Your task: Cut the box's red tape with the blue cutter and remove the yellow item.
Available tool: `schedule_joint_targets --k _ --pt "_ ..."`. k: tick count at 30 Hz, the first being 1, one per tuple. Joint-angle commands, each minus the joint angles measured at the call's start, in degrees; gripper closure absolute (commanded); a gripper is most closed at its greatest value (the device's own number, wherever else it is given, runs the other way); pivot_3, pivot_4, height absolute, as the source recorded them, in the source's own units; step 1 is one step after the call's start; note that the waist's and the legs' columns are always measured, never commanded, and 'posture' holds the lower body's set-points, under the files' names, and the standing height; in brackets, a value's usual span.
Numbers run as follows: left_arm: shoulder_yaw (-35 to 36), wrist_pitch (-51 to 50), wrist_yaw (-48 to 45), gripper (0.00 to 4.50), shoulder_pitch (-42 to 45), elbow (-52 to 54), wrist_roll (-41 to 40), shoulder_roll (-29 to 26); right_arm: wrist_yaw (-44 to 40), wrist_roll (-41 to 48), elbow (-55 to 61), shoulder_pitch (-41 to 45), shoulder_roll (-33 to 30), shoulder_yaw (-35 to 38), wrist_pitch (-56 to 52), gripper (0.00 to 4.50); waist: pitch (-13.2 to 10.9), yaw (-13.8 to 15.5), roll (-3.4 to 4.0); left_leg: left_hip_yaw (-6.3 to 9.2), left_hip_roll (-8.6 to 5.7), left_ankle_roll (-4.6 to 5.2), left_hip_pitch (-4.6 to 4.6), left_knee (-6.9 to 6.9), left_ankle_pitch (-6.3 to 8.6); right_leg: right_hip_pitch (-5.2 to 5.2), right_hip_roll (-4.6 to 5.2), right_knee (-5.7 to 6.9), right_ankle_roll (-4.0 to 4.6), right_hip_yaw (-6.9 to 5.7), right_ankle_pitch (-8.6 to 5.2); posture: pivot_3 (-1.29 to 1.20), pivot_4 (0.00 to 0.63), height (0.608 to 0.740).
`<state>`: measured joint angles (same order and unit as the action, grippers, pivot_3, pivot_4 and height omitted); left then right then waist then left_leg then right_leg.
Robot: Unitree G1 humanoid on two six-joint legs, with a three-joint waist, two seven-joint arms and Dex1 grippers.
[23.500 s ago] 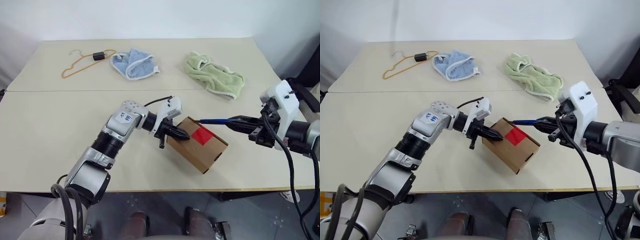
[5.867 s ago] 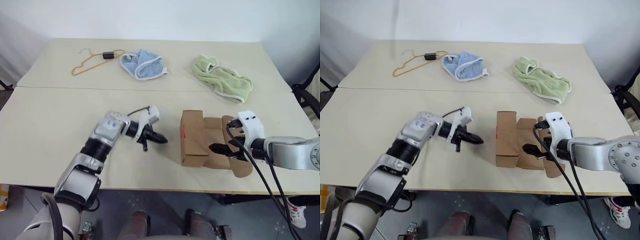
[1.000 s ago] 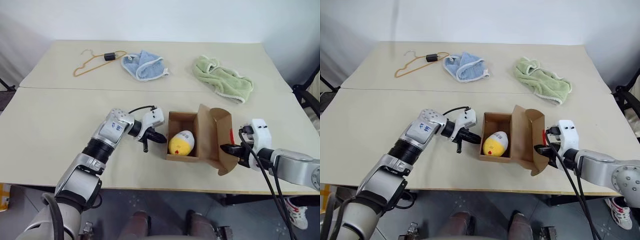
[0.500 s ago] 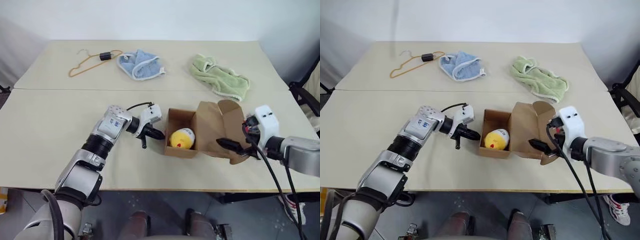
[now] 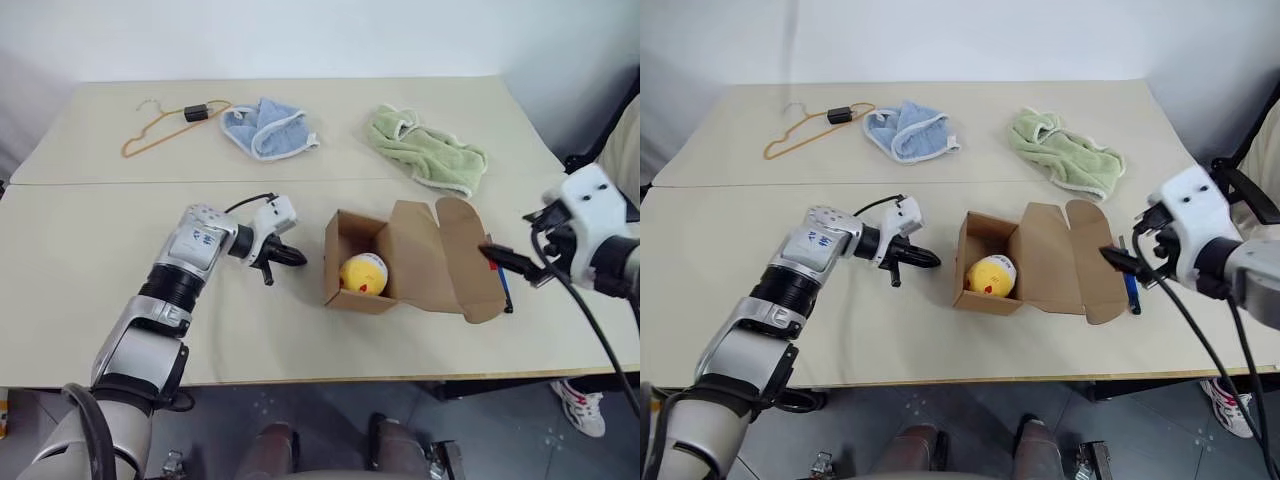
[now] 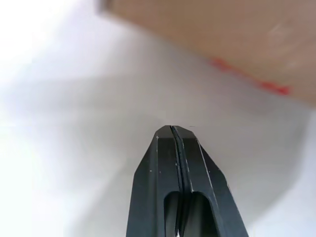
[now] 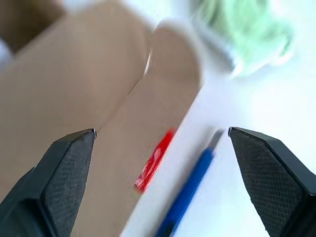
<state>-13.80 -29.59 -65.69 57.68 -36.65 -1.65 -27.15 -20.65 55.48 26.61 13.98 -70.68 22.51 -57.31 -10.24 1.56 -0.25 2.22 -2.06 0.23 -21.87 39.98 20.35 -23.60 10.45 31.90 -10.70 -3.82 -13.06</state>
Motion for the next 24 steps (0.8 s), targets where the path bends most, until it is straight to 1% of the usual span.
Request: schedule_joint_targets --k 1,5,8,11,14,16,17,21,24 --pt "3.48 0.87 -0.18 4.50 5.14 0.34 -1.94 -0.77 -5.60 -0.13 1.85 -0.36 0.26 6.97 1.63 0.03 -0.04 0.11 -0.05 0.05 -0.01 -0.02 -0.13 0.03 -0.01 -0.09 0.00 0.00 -0.02 -0.03 0.01 0.00 0.150 0.740" --pt "3.41 4.13 -0.47 4.50 10.17 -0.12 -1.62 1.49 -10.90 -0.38 3.70 -2.97 0.37 11.10 1.43 0.03 -0.04 0.43 -0.05 0.07 -0.06 0.02 -0.18 0.04 0.01 -0.09 0.03 -0.02 -0.02 -0.06 0.01 0.00 0.150 0.740" --pt "3.21 5.53 -1.78 4.50 12.38 -0.03 -2.08 3.51 -12.83 -0.71 4.88 -4.99 1.23 13.17 1.24 0.03 -0.05 0.50 -0.07 0.06 -0.09 0.03 -0.23 0.04 0.01 -0.10 0.05 -0.04 -0.03 -0.10 0.02 0.00 0.150 0.740" --pt "1.01 8.10 -5.91 4.50 17.13 0.29 -3.36 10.18 -13.33 -3.19 5.63 -8.18 2.78 14.48 1.62 0.03 -0.08 0.92 -0.13 0.05 -0.07 0.02 -0.23 0.04 0.01 -0.10 0.04 -0.04 -0.03 -0.14 0.02 0.00 0.150 0.740" --pt "-1.91 16.42 -7.26 3.98 20.12 -1.99 -1.10 15.78 -12.73 -3.67 7.20 -9.35 4.61 15.29 1.69 0.00 -0.09 1.61 -0.14 0.04 -0.12 0.02 -0.27 0.13 0.01 -0.09 0.08 -0.05 -0.08 -0.14 0.04 0.00 0.150 0.740" --pt "-2.16 18.80 -10.02 3.34 22.64 -4.75 -2.25 19.60 -11.58 -3.52 8.96 -10.30 6.32 16.20 1.05 0.00 -0.09 1.52 -0.14 0.02 -0.10 0.03 -0.26 0.13 0.01 -0.09 0.08 -0.08 -0.08 -0.13 0.05 0.00 0.150 0.740" --pt "-1.97 19.85 -10.36 3.10 23.61 -6.23 -2.52 20.88 -11.21 -3.65 9.80 -11.03 6.93 16.67 0.79 0.00 -0.09 1.53 -0.15 0.02 -0.09 0.02 -0.26 0.10 0.01 -0.10 0.07 -0.08 -0.08 -0.14 0.05 0.00 0.150 0.740" --pt "-2.41 24.57 -10.93 1.89 26.25 -13.44 -0.92 24.46 -9.15 -2.78 14.17 -14.97 10.08 21.17 -1.25 0.00 -0.09 1.14 -0.11 -0.07 -0.05 0.02 -0.22 0.09 0.01 -0.11 0.06 -0.09 -0.08 -0.13 0.05 0.00 0.150 0.740" --pt "-3.03 27.33 -11.17 0.96 26.94 -16.84 0.45 25.43 -7.92 -1.57 17.15 -17.29 12.01 24.47 -2.59 0.00 -0.07 1.37 -0.08 -0.10 -0.05 0.03 -0.19 0.11 0.01 -0.10 0.07 -0.05 -0.09 -0.13 0.05 0.00 0.150 0.740"
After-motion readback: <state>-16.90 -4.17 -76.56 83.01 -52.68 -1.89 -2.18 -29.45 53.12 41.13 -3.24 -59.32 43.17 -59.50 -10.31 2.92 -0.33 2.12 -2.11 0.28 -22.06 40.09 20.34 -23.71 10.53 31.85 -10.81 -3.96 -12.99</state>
